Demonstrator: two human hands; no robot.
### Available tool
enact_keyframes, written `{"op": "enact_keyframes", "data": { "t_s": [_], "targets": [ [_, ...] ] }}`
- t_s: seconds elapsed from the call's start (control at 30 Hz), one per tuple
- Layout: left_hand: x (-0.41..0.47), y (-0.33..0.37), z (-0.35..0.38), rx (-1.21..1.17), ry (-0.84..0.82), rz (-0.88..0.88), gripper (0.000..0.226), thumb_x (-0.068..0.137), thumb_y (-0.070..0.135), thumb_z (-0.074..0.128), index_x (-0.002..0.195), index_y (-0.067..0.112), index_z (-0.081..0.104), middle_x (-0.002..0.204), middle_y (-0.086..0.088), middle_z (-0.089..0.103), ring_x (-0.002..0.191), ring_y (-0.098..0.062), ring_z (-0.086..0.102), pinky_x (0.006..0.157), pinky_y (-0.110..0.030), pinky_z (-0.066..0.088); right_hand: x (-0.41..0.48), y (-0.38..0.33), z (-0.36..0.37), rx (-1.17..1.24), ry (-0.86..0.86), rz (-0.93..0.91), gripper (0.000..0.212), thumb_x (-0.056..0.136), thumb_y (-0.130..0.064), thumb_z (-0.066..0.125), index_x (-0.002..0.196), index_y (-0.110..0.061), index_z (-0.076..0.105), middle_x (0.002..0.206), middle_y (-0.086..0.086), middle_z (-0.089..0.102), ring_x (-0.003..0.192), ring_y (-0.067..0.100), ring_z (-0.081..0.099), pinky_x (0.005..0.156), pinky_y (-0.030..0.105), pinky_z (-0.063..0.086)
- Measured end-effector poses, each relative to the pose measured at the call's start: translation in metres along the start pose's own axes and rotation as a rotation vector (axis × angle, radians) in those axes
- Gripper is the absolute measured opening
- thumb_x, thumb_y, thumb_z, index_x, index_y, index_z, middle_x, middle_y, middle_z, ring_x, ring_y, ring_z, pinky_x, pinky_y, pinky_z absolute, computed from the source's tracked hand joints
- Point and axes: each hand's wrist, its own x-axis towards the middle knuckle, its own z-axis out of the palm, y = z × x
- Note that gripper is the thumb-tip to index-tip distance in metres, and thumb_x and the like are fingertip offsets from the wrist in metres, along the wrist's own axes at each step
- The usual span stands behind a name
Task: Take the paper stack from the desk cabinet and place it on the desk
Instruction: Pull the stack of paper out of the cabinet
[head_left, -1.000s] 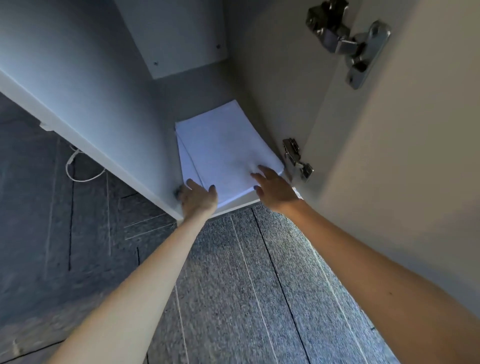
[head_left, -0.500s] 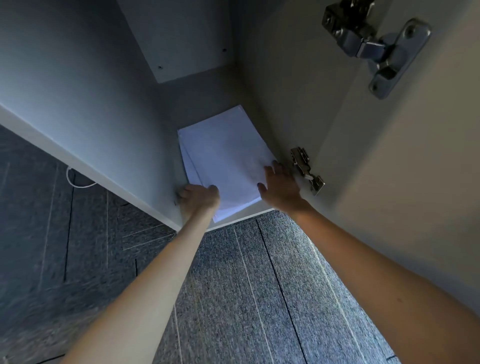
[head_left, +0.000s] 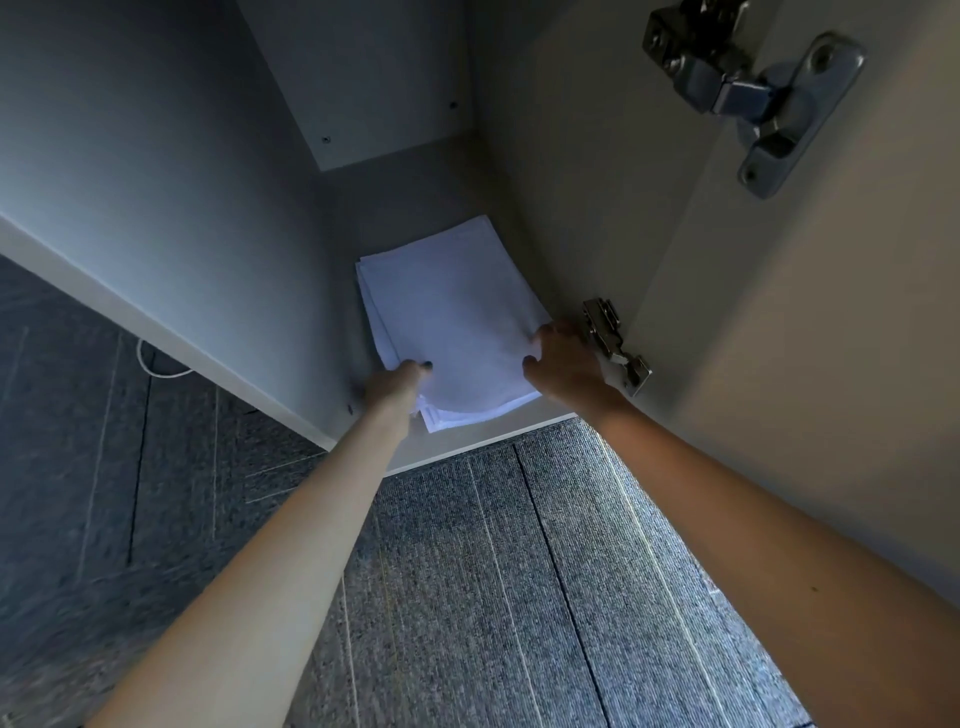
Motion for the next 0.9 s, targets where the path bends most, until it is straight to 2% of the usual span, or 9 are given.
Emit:
{"op": "enact_keyframes", "data": {
  "t_s": [0.1,0.27,0.4,0.47,0.6,0.67,0.77,0.83,0.9],
  "targets": [
    [-0.011,0.002,-0.004,-0.188,-0.184,-0.064,0.021,0.088,0.021,0.063,0.107,0.015,0.059,0.089,-0.002,0.061,0.083,-0.020,0.059,0.079,-0.032,0.053,-0.001,0.004,-0.001,-0.008,0.019,-0.022,0.042,0.086,-0.018,0.049,0.127,-0.008,0.051,0.139,0.012,0.043,0.123,0.033,0.050,0.089,0.033,0.044],
    [-0.012,-0.003,-0.019,-0.590,-0.386,-0.225,0.010,0.086,0.017,0.065,0.092,0.009,0.066,0.092,-0.010,0.073,0.084,-0.025,0.069,0.076,-0.030,0.058,-0.004,0.006,0.002,-0.002,0.028,-0.035,0.044,0.086,-0.019,0.051,0.129,-0.010,0.052,0.141,0.012,0.045,0.126,0.031,0.049,0.095,0.034,0.043],
    [-0.007,-0.013,-0.008,-0.153,-0.301,-0.023,0.031,0.091,0.004,0.053,0.122,0.009,0.054,0.111,-0.007,0.061,0.103,-0.025,0.056,0.079,-0.035,0.050,-0.006,0.012,0.000,0.060,0.039,-0.030,0.041,0.085,-0.019,0.052,0.123,-0.008,0.058,0.134,0.013,0.053,0.119,0.030,0.055,0.092,0.033,0.046],
    [-0.009,-0.017,-0.004,0.025,-0.113,0.119,0.040,0.094,0.007,0.051,0.133,0.012,0.048,0.121,-0.006,0.058,0.104,-0.026,0.054,0.083,-0.036,0.046,-0.010,0.012,0.000,0.087,0.055,-0.024,0.038,0.085,-0.020,0.053,0.121,-0.009,0.060,0.128,0.013,0.059,0.117,0.029,0.058,0.091,0.033,0.047],
    [-0.018,-0.021,-0.006,0.025,0.093,0.272,0.045,0.096,0.006,0.047,0.140,0.007,0.043,0.125,-0.003,0.056,0.110,-0.023,0.054,0.081,-0.025,0.034,-0.014,0.009,0.006,0.087,0.122,0.023,0.041,0.089,-0.026,0.052,0.121,0.001,0.052,0.125,0.023,0.057,0.120,0.036,0.053,0.096,0.036,0.042],
    [-0.022,-0.028,-0.010,-0.012,0.097,0.276,0.043,0.096,0.005,0.046,0.139,0.007,0.044,0.120,0.000,0.053,0.103,-0.020,0.052,0.079,-0.024,0.033,-0.014,0.008,0.008,0.250,0.149,0.087,0.041,0.087,-0.027,0.056,0.116,0.002,0.054,0.117,0.024,0.061,0.111,0.035,0.059,0.094,0.039,0.046],
    [-0.023,-0.040,-0.020,-0.080,0.060,0.278,0.044,0.092,0.005,0.048,0.135,0.015,0.049,0.126,0.000,0.057,0.102,-0.017,0.050,0.086,-0.025,0.037,-0.022,0.005,-0.002,0.785,0.060,0.212,0.046,0.078,-0.025,0.067,0.116,0.000,0.059,0.118,0.023,0.066,0.098,0.026,0.062,0.084,0.035,0.048],
    [-0.025,-0.047,-0.025,-0.126,0.023,0.231,0.049,0.093,0.010,0.051,0.141,0.016,0.043,0.135,0.001,0.051,0.116,-0.019,0.049,0.100,-0.030,0.038,-0.032,0.006,-0.011,1.064,-0.125,0.284,0.051,0.079,-0.026,0.069,0.124,-0.004,0.059,0.129,0.018,0.062,0.110,0.026,0.061,0.088,0.033,0.047],
    [-0.031,-0.051,-0.031,-0.151,-0.013,0.215,0.055,0.093,0.015,0.053,0.146,0.018,0.037,0.148,0.000,0.044,0.132,-0.024,0.045,0.113,-0.042,0.035,-0.042,0.003,-0.019,1.110,-0.259,0.264,0.046,0.088,-0.021,0.062,0.131,-0.004,0.054,0.131,0.010,0.059,0.121,0.023,0.056,0.097,0.027,0.047]
  ]
}}
